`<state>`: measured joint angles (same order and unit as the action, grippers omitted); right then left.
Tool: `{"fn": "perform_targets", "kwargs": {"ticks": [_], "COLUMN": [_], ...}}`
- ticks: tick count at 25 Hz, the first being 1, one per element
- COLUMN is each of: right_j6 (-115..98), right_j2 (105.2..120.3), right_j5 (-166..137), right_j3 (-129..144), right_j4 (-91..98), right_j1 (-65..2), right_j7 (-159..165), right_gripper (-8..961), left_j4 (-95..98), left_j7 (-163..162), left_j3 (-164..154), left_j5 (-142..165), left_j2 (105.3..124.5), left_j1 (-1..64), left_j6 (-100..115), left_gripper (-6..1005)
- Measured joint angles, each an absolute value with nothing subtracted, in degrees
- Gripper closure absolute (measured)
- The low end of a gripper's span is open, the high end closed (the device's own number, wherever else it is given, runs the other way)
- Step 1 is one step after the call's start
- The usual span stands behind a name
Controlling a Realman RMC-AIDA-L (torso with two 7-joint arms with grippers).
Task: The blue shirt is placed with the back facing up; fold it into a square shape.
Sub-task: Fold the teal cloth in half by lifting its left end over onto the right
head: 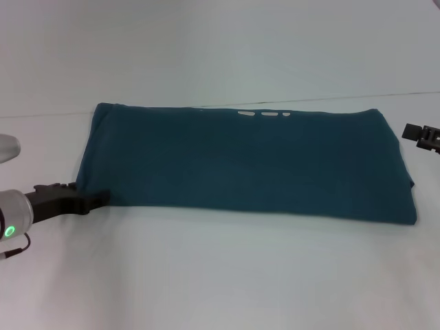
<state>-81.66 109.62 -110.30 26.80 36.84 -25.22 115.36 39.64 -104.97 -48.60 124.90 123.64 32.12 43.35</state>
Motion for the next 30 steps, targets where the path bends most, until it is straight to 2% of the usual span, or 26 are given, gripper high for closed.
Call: {"fn": "perform_targets", "kwargs": {"ticks": [5,16,24,30], "right_j6": [-81.7,-81.7,-81.6,-81.4], "right_j2": [109.65,109.76,109.75,109.01], "right_j5": [-110.3,-110.3,-110.6,-115.3], "right_j3": [26.8,26.7,26.8,27.0], "right_j4": [36.8,36.7,36.7,37.3], "right_j1": [-25.0,-24.8,-24.6,-24.7], "right_j7": [115.3,115.2,115.2,117.4], "right_gripper": [179,179,180,180], "left_j4": [40.2,40.3,40.4,43.3], "left_j7": [-105.4,-105.5,-105.5,-106.7], "left_j3": [-48.6,-48.2,-48.3,-48.3], "left_j5": [124.9,124.9,124.9,125.2], "left_j2": [123.66,123.6,123.57,123.74], "left_j1": [32.1,32.1,31.9,30.4], "left_j6": [43.6,42.0,41.9,43.7], "left_gripper": [395,598,999,999]}}
